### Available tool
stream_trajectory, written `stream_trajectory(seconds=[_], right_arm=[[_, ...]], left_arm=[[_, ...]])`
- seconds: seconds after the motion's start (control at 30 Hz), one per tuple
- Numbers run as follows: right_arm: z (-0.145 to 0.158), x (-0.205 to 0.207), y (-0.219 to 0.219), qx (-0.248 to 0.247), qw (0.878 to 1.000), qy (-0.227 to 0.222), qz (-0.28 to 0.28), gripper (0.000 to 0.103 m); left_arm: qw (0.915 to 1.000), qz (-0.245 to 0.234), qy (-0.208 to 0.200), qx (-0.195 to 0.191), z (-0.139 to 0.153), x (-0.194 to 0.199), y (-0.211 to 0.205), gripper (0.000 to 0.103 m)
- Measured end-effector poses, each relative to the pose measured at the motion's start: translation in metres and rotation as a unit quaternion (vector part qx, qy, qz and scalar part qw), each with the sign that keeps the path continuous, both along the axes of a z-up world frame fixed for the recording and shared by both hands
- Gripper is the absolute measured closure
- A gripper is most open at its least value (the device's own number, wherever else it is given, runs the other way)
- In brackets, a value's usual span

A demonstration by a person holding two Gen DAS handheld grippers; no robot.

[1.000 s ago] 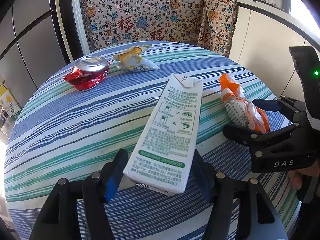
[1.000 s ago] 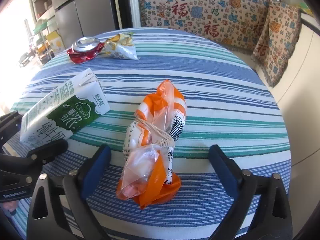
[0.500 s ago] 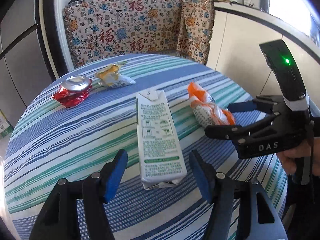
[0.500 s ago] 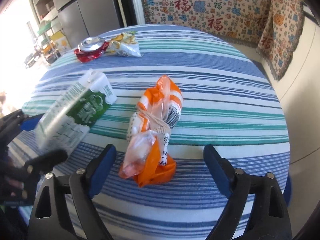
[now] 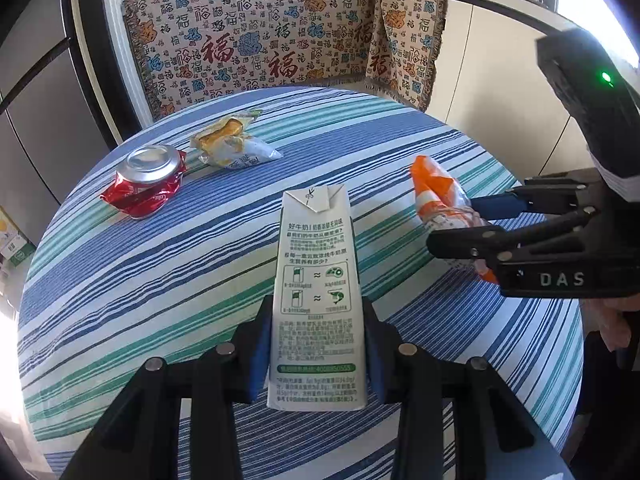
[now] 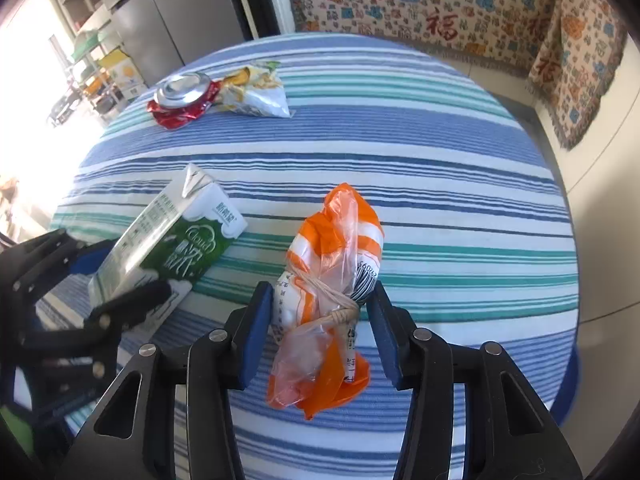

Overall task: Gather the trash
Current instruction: 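Grasp the orange-white snack wrapper with right gripper while left gripper holds the milk carton, then carry milk carton and orange-white wrapper to the blue wastebasket and open both grippers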

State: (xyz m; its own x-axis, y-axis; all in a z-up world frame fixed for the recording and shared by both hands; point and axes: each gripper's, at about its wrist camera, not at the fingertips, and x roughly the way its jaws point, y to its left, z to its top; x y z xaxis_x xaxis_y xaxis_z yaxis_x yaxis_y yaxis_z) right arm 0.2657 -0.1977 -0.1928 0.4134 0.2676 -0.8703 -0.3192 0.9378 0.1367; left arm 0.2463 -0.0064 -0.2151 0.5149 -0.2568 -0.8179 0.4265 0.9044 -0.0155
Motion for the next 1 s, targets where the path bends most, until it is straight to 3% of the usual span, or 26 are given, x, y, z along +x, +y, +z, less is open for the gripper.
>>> stream_trajectory(seconds=[0.2, 0.43, 0.6, 0.77, 1.0], right_arm=[[0.020, -0.027, -0.034, 0.020, 1.000, -0.019, -0.008, 0.054], [0.036, -0.057, -0.115, 0.043, 0.997, -0.029, -0.062, 0.054], [0.036, -0.077, -0.186, 0.025, 0.992, -0.032, -0.117, 0.054], [0.030, -0.091, -0.259, 0.020, 0.983, -0.026, -0.180, 0.054], [0.013, -0.105, -0.331, 0.019, 0.971, -0.014, -0.237, 0.054]], left_arm=[[0.9990, 0.017, -0.003, -0.040, 0.013, -0.014, 0.005, 0.064], [0.9959, 0.001, -0.007, -0.090, 0.039, -0.032, -0.027, 0.064], [0.9917, -0.041, -0.004, -0.122, 0.054, -0.042, -0.082, 0.064], [0.9872, -0.093, 0.000, -0.129, 0.061, -0.050, -0.155, 0.064], [0.9786, -0.146, 0.027, -0.142, 0.047, -0.056, -0.251, 0.064]])
